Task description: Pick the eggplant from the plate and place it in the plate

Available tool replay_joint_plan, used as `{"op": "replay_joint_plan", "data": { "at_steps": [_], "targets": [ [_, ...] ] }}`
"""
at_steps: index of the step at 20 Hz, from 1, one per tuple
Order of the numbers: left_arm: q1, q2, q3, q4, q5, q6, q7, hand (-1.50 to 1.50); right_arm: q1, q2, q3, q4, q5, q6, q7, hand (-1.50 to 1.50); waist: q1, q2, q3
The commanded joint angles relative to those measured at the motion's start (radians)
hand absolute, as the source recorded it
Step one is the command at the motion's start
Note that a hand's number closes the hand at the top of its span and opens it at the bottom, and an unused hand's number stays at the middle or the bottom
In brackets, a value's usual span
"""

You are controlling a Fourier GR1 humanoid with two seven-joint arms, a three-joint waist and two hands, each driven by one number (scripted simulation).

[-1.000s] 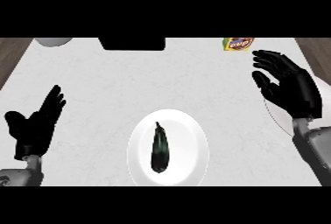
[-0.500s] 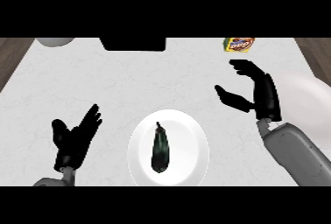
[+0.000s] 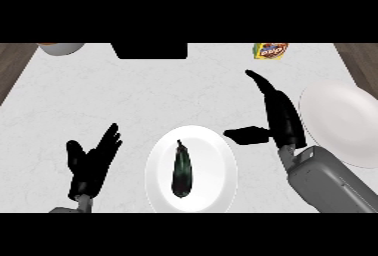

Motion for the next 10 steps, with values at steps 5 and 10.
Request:
{"op": "replay_joint_plan", "data": {
  "at_steps": [5, 10],
  "targets": [
    [-0.02, -0.009, 0.008, 0.042, 0.001, -0.012, 0.002, 0.0, -0.18, -0.009, 0.104, -0.073, -0.078, 0.409, 0.368, -1.5, 0.006, 0.001, 0.0],
    [-0.005, -0.043, -0.023, 0.0, -0.028, 0.019, 0.015, 0.0, -0.261, 0.147, 0.145, 0.049, -0.037, 0.476, 0.507, -1.5, 0.016, 0.004, 0.002]
  ]
}}
